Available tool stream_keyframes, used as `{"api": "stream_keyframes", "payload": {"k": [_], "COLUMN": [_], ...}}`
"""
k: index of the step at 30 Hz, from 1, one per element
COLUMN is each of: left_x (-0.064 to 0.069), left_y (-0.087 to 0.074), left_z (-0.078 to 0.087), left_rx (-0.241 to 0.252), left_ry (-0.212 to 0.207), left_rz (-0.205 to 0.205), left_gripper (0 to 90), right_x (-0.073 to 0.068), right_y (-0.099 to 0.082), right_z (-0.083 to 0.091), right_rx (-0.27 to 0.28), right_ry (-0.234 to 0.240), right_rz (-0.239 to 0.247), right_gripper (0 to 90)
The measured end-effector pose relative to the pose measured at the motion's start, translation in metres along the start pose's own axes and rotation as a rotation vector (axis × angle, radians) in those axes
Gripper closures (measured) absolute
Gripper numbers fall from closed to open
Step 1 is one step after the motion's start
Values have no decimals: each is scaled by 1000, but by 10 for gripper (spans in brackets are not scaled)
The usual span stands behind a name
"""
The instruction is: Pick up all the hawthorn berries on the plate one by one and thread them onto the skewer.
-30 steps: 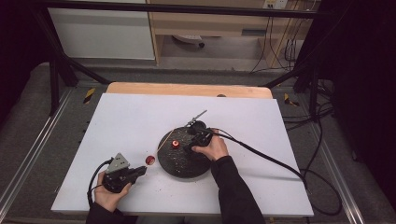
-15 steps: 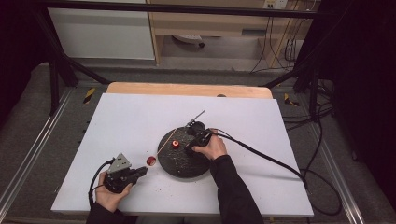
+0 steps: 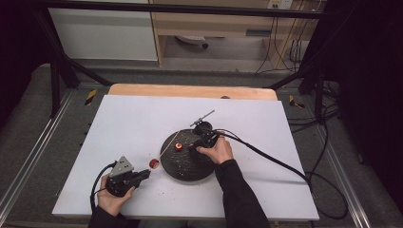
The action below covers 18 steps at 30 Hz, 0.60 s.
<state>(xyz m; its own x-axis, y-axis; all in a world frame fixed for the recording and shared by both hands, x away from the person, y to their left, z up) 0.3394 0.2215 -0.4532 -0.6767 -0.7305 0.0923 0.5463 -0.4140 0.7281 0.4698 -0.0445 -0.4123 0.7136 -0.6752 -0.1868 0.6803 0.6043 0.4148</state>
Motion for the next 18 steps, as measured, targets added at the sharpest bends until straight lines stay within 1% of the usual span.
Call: {"api": "stream_keyframes", "payload": {"k": [5,6,9,11,14,18], "left_x": [0,1,1,1,2,4], "left_y": [0,0,0,0,0,1], "left_z": [0,0,0,0,0,-1], "left_rx": [6,6,7,9,12,13], "left_ry": [1,2,3,2,2,1], "left_rz": [2,2,2,1,0,-2], "left_gripper": [882,882,882,881,882,882], "right_x": [-4,-5,-4,-4,-3,-3], "right_y": [-4,-5,-10,-15,-23,-33], "right_z": [11,14,19,22,25,24], "right_rx": [74,91,147,180,234,289], "right_ry": [0,12,21,28,53,65], "right_rz": [-36,-43,-67,-81,-109,-147], "right_gripper": [611,611,612,612,612,612]}}
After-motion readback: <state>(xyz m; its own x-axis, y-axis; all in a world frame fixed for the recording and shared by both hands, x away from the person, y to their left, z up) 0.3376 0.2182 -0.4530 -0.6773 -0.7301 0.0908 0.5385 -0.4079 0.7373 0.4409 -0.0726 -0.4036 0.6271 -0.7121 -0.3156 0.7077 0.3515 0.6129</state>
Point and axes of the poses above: each handheld gripper's, and its own axes: z roughly backward along the jaws, y roughly out of its top, x roughly to its right, the point moved 2 cm from there along -z, roughly forward along the jaws, and after that the axes turned 7 degrees about -x, right-handed, at the moved point
